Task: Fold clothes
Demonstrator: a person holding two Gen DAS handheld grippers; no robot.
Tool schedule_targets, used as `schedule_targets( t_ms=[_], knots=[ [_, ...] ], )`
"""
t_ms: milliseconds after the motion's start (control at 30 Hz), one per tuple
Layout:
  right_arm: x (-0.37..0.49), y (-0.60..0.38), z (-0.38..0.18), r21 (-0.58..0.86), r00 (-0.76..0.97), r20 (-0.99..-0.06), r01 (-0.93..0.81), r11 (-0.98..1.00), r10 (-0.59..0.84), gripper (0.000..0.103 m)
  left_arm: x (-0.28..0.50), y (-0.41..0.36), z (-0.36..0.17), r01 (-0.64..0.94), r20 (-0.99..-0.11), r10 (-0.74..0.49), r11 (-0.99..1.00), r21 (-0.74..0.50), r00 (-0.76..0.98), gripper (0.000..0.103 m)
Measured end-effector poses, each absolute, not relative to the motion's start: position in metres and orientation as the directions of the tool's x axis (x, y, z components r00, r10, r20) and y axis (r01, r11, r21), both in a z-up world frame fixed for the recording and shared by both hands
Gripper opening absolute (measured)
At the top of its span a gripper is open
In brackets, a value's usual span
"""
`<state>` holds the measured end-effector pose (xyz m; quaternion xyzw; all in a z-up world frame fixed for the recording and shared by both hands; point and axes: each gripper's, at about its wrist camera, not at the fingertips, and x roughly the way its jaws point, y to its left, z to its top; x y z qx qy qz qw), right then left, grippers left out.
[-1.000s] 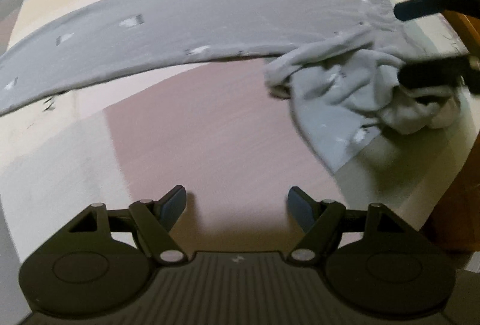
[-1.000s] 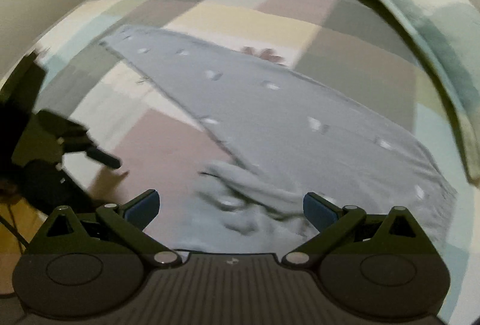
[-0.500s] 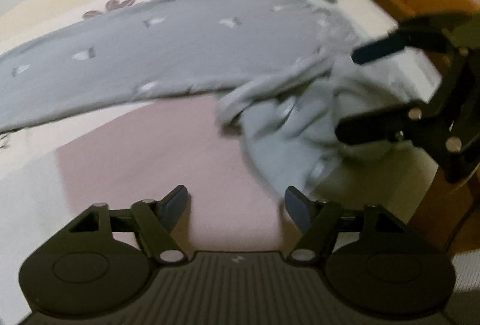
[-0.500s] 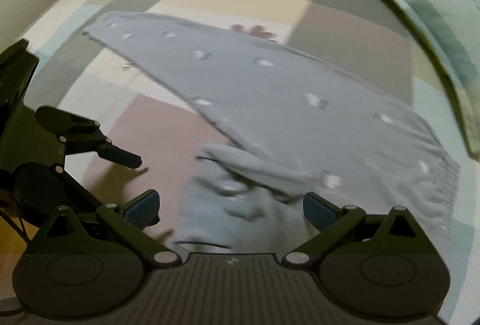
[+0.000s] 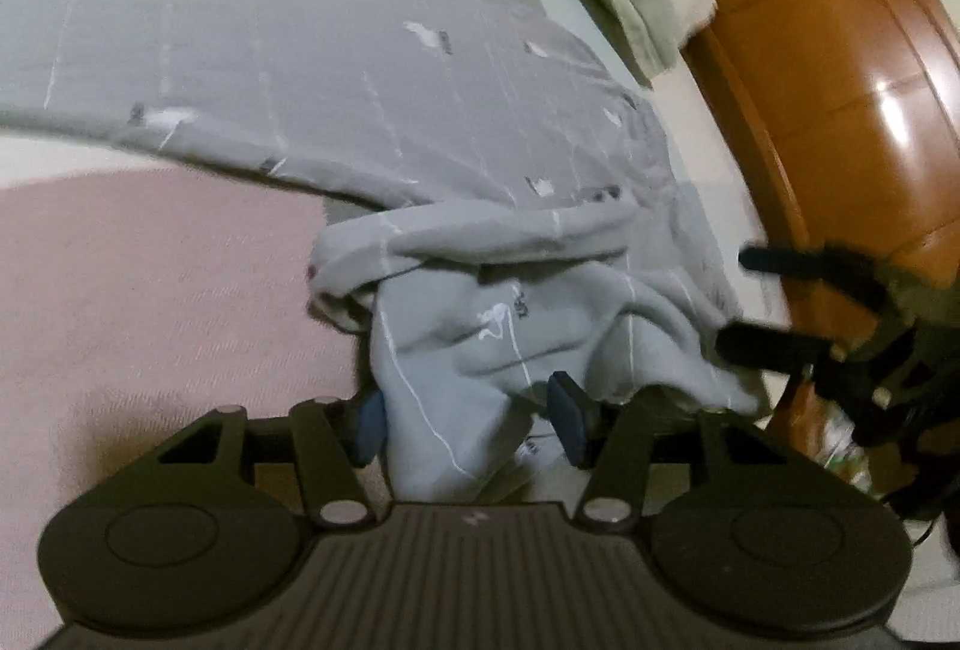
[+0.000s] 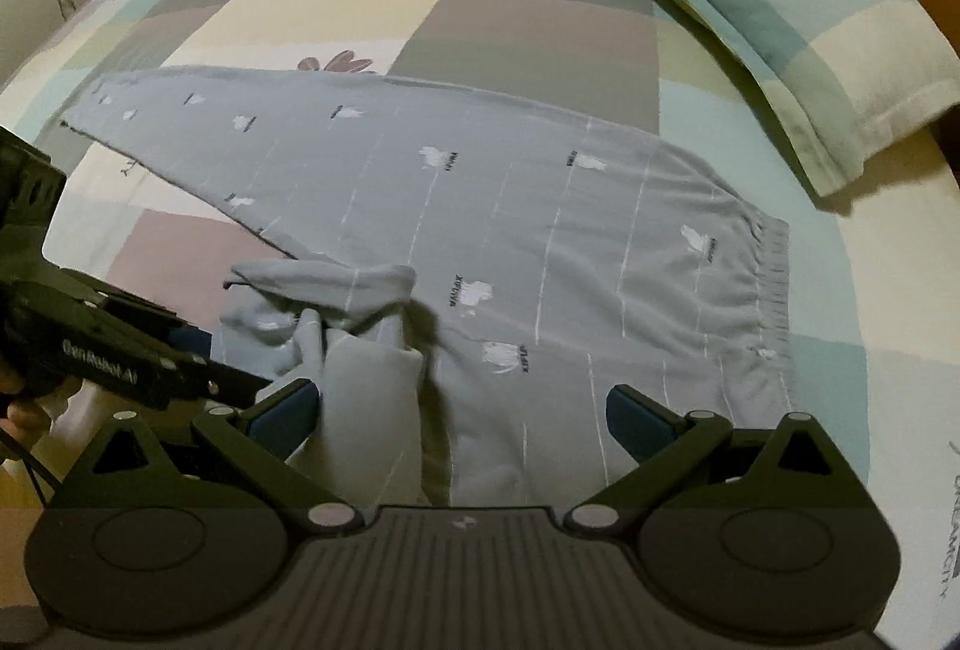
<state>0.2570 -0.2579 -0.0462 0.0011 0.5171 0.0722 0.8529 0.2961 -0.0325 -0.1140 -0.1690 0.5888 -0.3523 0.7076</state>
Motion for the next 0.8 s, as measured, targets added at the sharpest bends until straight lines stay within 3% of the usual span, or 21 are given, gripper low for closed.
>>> schedule_targets(
  t_ms=[167,367,433,467,800],
  knots=[
    [0.251,-0.267,-0.045,0.097,0.463,-0.876,-0.100,0.990,0.132,0.103,0.283,-0.008,-0.131,0.106,-0.670,-0.738,0.674,-0.731,0.082,0.036],
    [0.247,-0.274,-0.052,0.122,0.457,-0.878,-0.082,0.989,0.146,0.103,0.292,-0.019,-0.143,0.083,-0.607,-0.786,0.617,-0.783,0.118,0.035],
    [0.247,-0.275,-0.053,0.128,0.458,-0.876,-0.075,0.989,0.148,0.103,0.290,-0.019,-0.144,0.076,-0.624,-0.772,0.634,-0.770,0.118,0.022],
    [0.247,-0.275,-0.052,0.130,0.458,-0.876,-0.077,0.989,0.151,0.103,0.289,-0.018,-0.145,0.068,-0.648,-0.753,0.656,-0.751,0.113,0.009],
    [0.246,-0.283,-0.051,0.107,0.449,-0.882,-0.102,0.989,0.142,0.103,0.278,-0.010,-0.098,0.146,-0.722,-0.679,0.734,-0.664,0.133,0.004]
  ],
)
